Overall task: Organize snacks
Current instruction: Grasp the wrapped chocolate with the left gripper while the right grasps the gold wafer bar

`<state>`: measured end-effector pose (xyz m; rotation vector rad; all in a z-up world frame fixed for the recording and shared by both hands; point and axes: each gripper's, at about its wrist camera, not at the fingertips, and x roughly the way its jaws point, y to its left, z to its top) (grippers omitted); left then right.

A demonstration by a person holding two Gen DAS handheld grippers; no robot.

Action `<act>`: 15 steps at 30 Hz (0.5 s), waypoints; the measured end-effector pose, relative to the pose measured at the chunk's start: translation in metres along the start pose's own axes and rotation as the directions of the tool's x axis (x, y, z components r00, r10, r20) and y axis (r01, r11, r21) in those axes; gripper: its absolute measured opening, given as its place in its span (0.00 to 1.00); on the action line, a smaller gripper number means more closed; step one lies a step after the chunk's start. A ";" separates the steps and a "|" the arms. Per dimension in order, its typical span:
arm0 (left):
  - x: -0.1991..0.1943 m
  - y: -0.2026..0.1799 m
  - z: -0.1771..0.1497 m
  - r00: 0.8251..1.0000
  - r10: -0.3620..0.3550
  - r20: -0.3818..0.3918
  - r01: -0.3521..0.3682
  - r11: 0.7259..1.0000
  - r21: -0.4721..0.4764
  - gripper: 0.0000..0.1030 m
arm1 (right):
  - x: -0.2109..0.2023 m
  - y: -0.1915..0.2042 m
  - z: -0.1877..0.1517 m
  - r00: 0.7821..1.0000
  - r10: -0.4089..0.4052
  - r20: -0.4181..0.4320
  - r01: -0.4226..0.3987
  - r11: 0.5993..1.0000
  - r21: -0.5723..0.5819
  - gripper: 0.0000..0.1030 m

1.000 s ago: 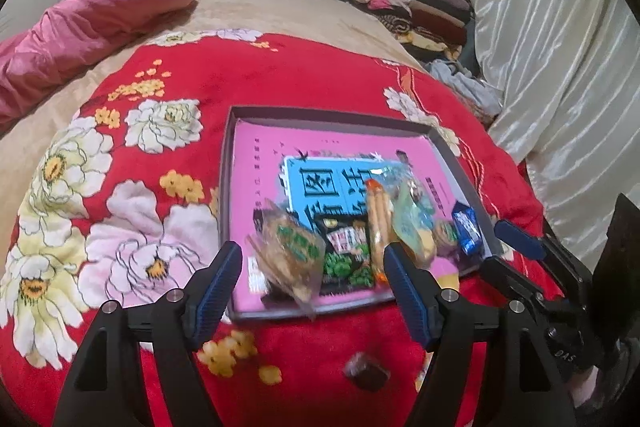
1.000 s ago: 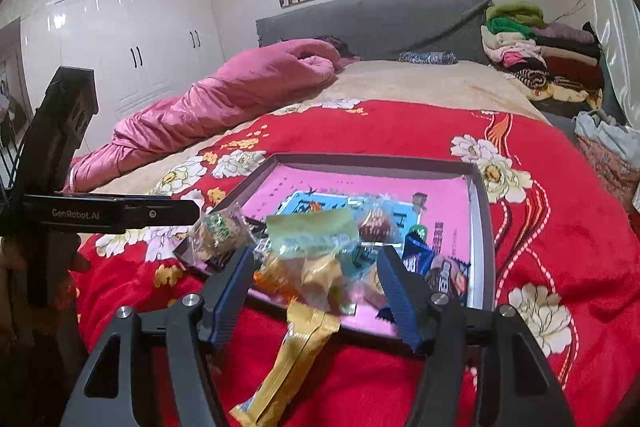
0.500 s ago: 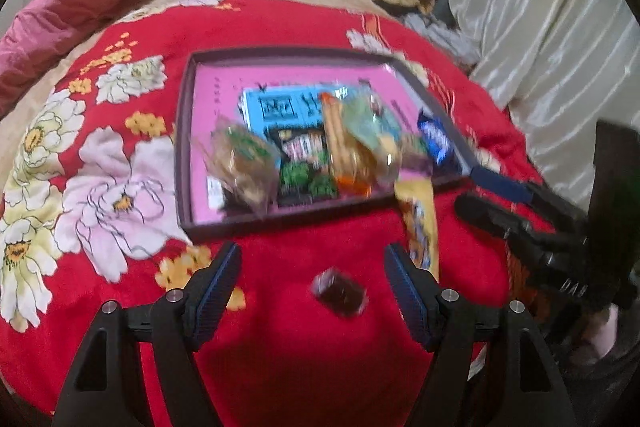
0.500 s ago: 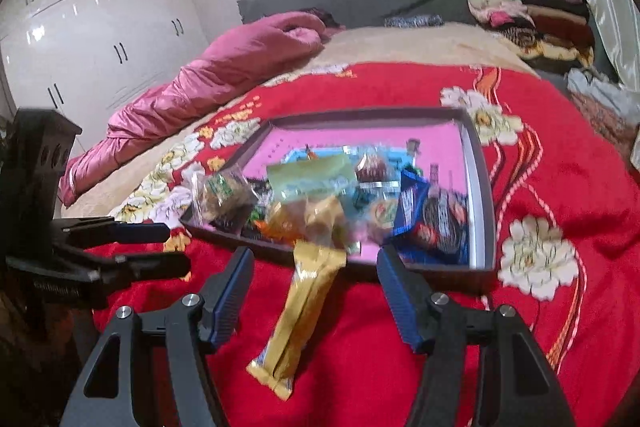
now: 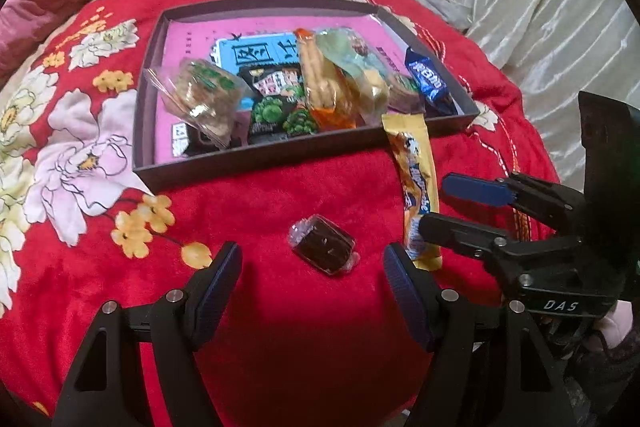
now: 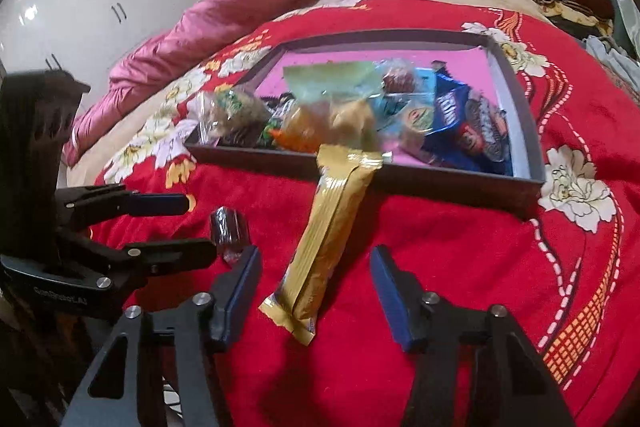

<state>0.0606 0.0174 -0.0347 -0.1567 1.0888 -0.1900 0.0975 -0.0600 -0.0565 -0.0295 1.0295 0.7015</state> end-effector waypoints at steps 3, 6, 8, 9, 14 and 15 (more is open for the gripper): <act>0.002 0.000 -0.001 1.000 -0.005 -0.009 0.005 1.000 0.000 0.65 | 0.008 0.003 -0.002 1.000 0.012 -0.026 -0.013 1.000 -0.011 0.45; 0.002 0.002 -0.001 1.000 -0.022 -0.012 0.022 1.000 -0.011 0.62 | 0.014 0.005 -0.004 0.999 0.015 -0.051 -0.017 1.000 -0.026 0.35; 0.006 0.003 -0.001 0.999 -0.032 -0.020 0.032 0.999 -0.018 0.61 | 0.019 0.006 -0.005 0.997 0.025 -0.068 -0.027 0.999 -0.030 0.29; 0.007 0.003 -0.001 0.999 -0.037 -0.024 0.037 0.999 -0.020 0.61 | 0.020 0.006 -0.005 0.997 0.032 -0.069 -0.034 0.999 -0.028 0.28; 0.018 0.004 -0.002 0.997 -0.061 -0.040 0.059 0.997 -0.040 0.42 | 0.013 0.004 -0.003 0.998 0.041 -0.043 -0.042 0.999 -0.026 0.22; 0.020 0.004 -0.002 0.997 -0.062 -0.041 0.060 0.997 -0.042 0.39 | 0.009 0.002 -0.002 0.999 0.042 -0.030 -0.042 0.999 -0.018 0.20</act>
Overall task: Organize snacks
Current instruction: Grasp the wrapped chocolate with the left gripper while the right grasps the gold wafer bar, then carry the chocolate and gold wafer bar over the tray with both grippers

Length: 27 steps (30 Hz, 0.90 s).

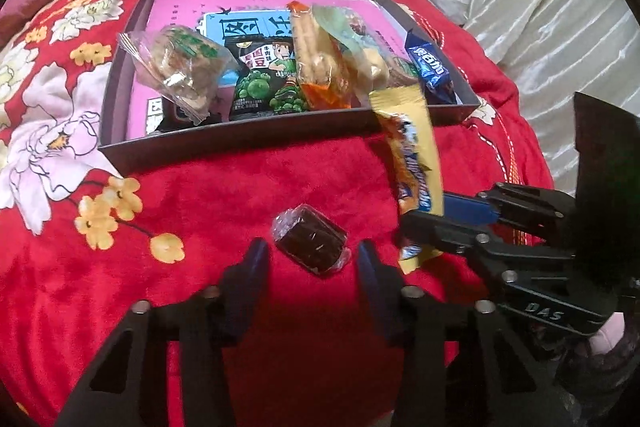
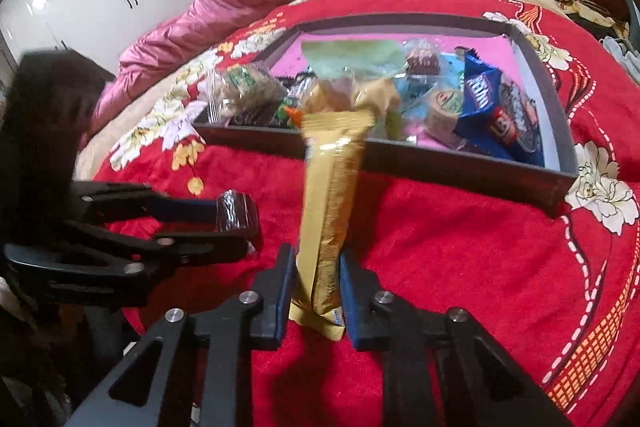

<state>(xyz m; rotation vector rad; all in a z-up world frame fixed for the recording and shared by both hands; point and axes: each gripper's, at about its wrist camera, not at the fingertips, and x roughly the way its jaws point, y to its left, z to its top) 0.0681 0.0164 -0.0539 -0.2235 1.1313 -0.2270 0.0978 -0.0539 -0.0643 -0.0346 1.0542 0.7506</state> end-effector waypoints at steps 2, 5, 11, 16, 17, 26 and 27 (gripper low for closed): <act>0.003 0.000 0.001 1.000 0.002 0.002 -0.002 1.000 0.001 0.37 | -0.005 -0.004 0.001 1.000 0.002 0.016 -0.002 1.000 0.012 0.20; 0.004 0.000 0.002 1.000 -0.007 0.006 0.007 1.000 -0.005 0.37 | -0.012 -0.008 0.004 0.999 0.010 0.049 -0.011 1.000 0.029 0.20; -0.002 0.000 0.007 0.999 -0.015 0.032 0.016 1.000 -0.013 0.36 | -0.029 -0.007 0.011 0.990 0.033 0.139 -0.035 0.999 0.016 0.20; -0.020 -0.001 0.011 0.997 -0.015 0.077 0.016 1.000 -0.010 0.36 | -0.041 -0.009 0.015 0.980 0.033 0.198 -0.038 0.999 0.021 0.20; -0.026 -0.002 0.013 0.996 -0.019 0.091 0.020 1.000 -0.010 0.36 | -0.043 -0.009 0.016 0.977 0.035 0.211 -0.041 0.999 0.023 0.20; -0.045 -0.004 0.034 0.988 0.000 0.157 0.003 1.000 -0.017 0.36 | -0.059 -0.022 0.026 0.955 0.028 0.295 -0.046 0.998 0.051 0.20; -0.045 -0.004 0.036 0.987 0.003 0.161 0.000 1.000 -0.019 0.36 | -0.060 -0.024 0.027 0.953 0.027 0.301 -0.046 0.997 0.055 0.20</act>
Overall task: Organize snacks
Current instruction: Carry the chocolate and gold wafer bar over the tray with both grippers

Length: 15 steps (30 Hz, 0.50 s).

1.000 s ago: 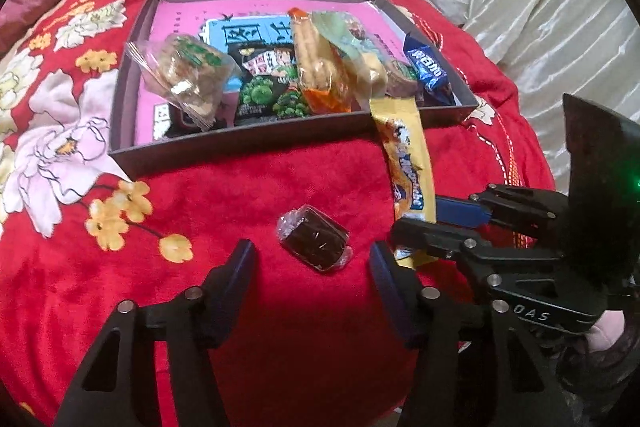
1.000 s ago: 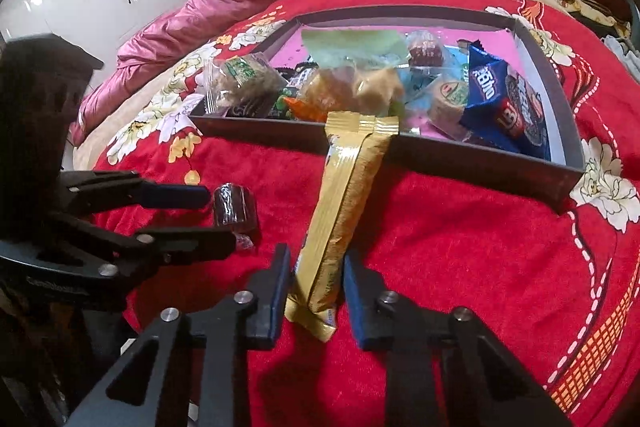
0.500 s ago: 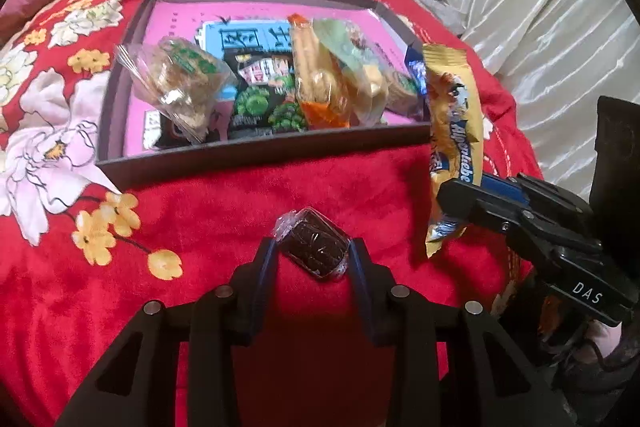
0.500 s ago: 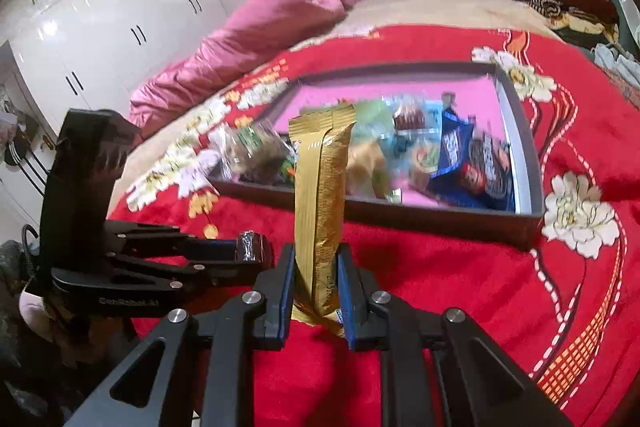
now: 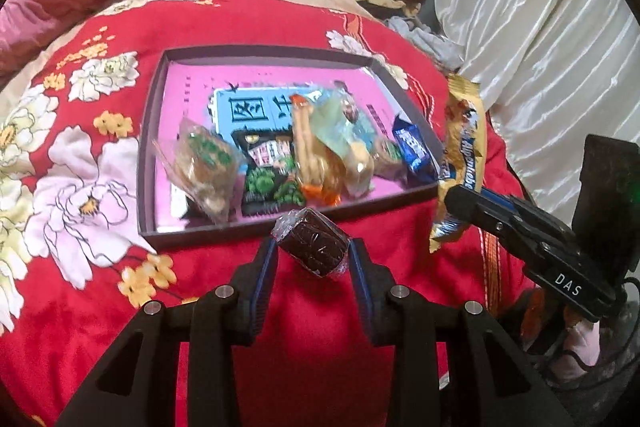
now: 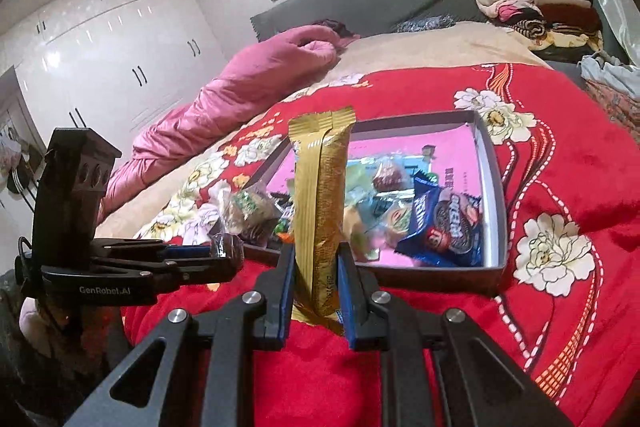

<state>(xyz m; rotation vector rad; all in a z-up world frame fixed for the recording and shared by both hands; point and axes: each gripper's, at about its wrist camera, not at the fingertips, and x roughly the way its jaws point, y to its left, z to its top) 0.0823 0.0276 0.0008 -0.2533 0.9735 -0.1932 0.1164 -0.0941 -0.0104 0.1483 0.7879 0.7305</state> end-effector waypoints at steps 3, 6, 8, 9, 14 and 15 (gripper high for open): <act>0.002 0.002 0.005 1.000 0.011 0.010 -0.011 1.000 -0.002 0.36 | 0.000 -0.003 0.005 1.000 -0.002 0.020 0.002 1.000 0.003 0.20; 0.003 0.003 0.010 1.000 0.017 0.019 -0.017 1.000 -0.006 0.36 | 0.001 -0.005 0.010 0.999 -0.002 0.033 0.002 1.000 0.002 0.20; 0.004 0.003 0.013 0.999 0.023 0.026 -0.023 1.000 -0.005 0.36 | 0.003 -0.006 0.012 0.999 -0.001 0.041 0.001 1.000 0.002 0.20; 0.005 0.003 0.015 0.999 0.025 0.028 -0.025 1.000 -0.005 0.36 | 0.003 -0.007 0.013 0.999 -0.001 0.043 0.001 1.000 0.002 0.20; 0.010 0.004 0.021 0.999 0.042 0.033 -0.042 0.999 -0.006 0.36 | 0.007 -0.011 0.019 0.998 -0.012 0.058 0.012 1.000 -0.003 0.20; 0.011 0.004 0.021 0.998 0.045 0.032 -0.044 0.999 -0.006 0.36 | 0.007 -0.012 0.020 0.998 -0.011 0.060 0.011 1.000 -0.001 0.20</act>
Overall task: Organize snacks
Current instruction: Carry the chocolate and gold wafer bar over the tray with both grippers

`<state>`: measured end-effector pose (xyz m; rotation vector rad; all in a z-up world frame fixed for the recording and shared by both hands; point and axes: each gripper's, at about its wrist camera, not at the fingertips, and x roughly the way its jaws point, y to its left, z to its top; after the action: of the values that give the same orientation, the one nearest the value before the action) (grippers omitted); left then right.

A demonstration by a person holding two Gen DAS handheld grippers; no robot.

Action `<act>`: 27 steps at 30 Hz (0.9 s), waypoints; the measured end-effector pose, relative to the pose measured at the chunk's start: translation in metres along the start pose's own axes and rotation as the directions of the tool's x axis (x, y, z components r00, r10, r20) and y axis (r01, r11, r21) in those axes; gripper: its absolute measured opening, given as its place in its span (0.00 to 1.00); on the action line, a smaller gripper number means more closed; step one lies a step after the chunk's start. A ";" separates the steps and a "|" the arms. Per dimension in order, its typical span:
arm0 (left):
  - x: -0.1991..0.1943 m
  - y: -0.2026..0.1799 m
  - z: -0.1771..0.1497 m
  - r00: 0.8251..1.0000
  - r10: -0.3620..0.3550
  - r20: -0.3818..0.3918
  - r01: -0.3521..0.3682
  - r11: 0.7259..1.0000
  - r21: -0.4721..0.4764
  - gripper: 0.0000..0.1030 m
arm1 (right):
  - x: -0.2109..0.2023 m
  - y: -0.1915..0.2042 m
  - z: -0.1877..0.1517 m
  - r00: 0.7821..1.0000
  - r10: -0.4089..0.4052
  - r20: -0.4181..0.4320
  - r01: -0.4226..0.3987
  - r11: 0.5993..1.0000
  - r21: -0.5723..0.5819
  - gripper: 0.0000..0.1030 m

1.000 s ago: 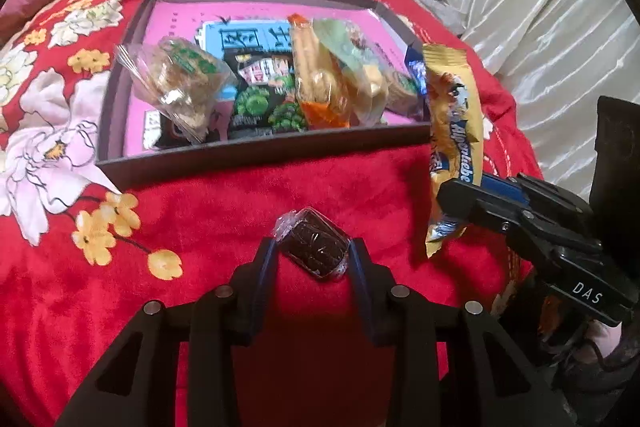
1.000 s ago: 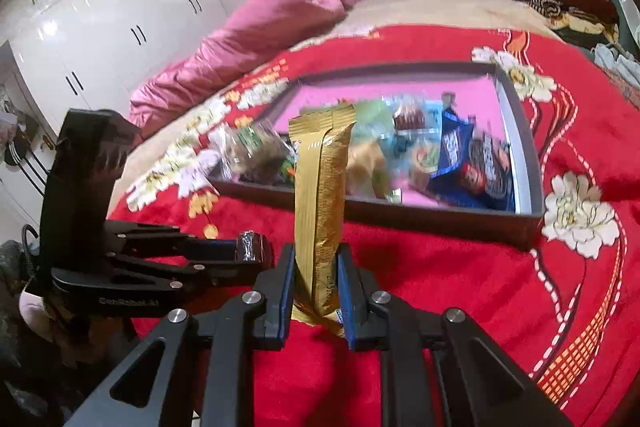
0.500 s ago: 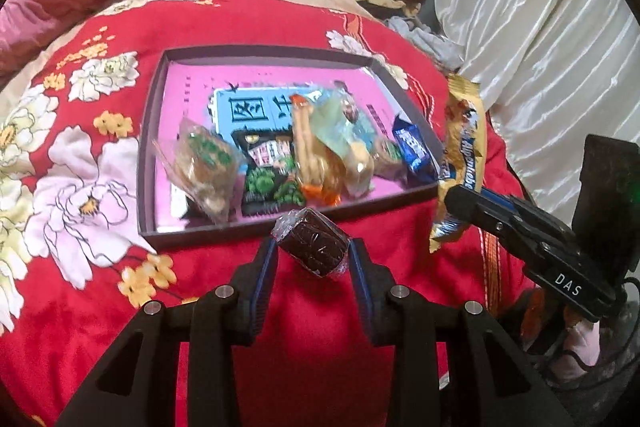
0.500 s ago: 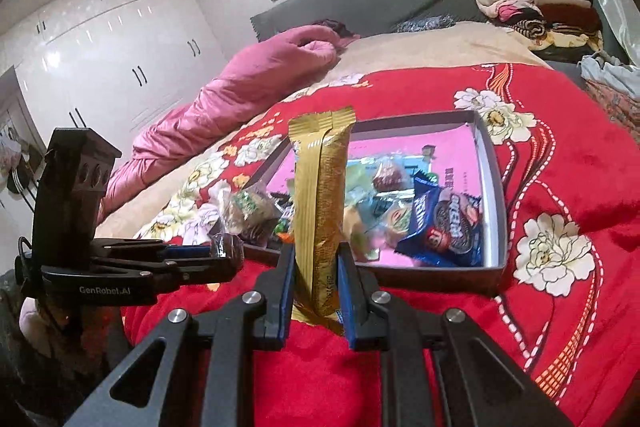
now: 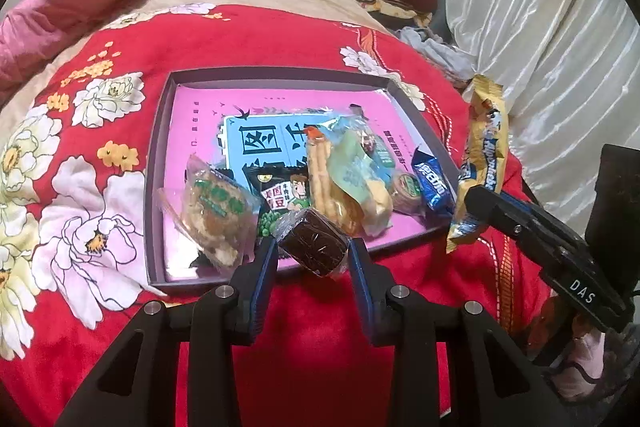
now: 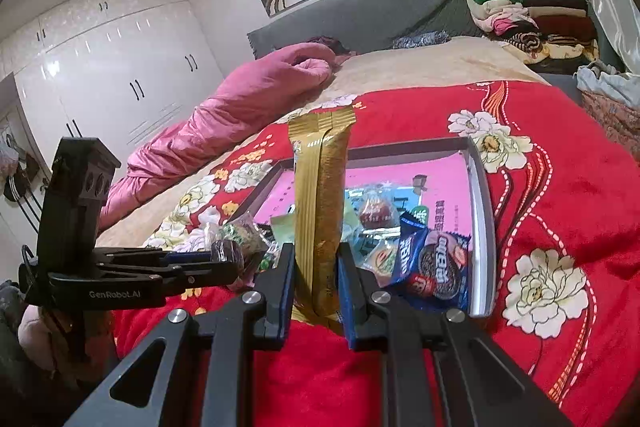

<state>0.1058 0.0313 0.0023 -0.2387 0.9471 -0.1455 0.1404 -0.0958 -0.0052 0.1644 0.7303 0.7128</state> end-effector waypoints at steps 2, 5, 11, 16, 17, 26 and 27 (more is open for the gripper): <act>0.002 0.001 0.002 1.000 0.009 0.003 -0.009 1.000 0.000 0.36 | 0.001 -0.002 0.002 1.000 -0.006 0.006 0.006 1.000 0.000 0.20; 0.005 0.003 0.006 1.000 0.013 0.003 -0.013 1.000 -0.005 0.36 | 0.003 -0.005 0.005 1.000 -0.006 0.012 0.006 1.000 0.006 0.20; 0.012 0.005 0.010 1.000 0.021 0.001 -0.021 1.000 -0.012 0.36 | 0.003 -0.009 0.007 1.000 -0.011 0.022 0.010 1.000 0.006 0.20; 0.019 0.007 0.013 0.999 0.032 -0.006 -0.032 0.999 -0.014 0.36 | 0.009 -0.010 0.009 1.000 -0.021 0.013 0.021 1.000 -0.002 0.20; 0.021 0.007 0.013 0.999 0.035 -0.009 -0.035 0.999 -0.014 0.36 | 0.012 -0.009 0.009 1.000 -0.022 0.006 0.022 1.000 -0.006 0.20; 0.031 0.010 0.013 0.998 0.052 -0.021 -0.052 0.999 -0.015 0.37 | 0.041 -0.007 0.004 0.996 -0.061 -0.063 0.058 0.997 -0.048 0.20; 0.031 0.011 0.013 0.998 0.052 -0.021 -0.053 0.999 -0.015 0.37 | 0.042 -0.007 0.003 0.996 -0.064 -0.066 0.060 0.997 -0.050 0.20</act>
<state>0.1347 0.0363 -0.0175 -0.2270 0.9746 -0.0925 0.1684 -0.0733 -0.0290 0.0739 0.7787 0.6785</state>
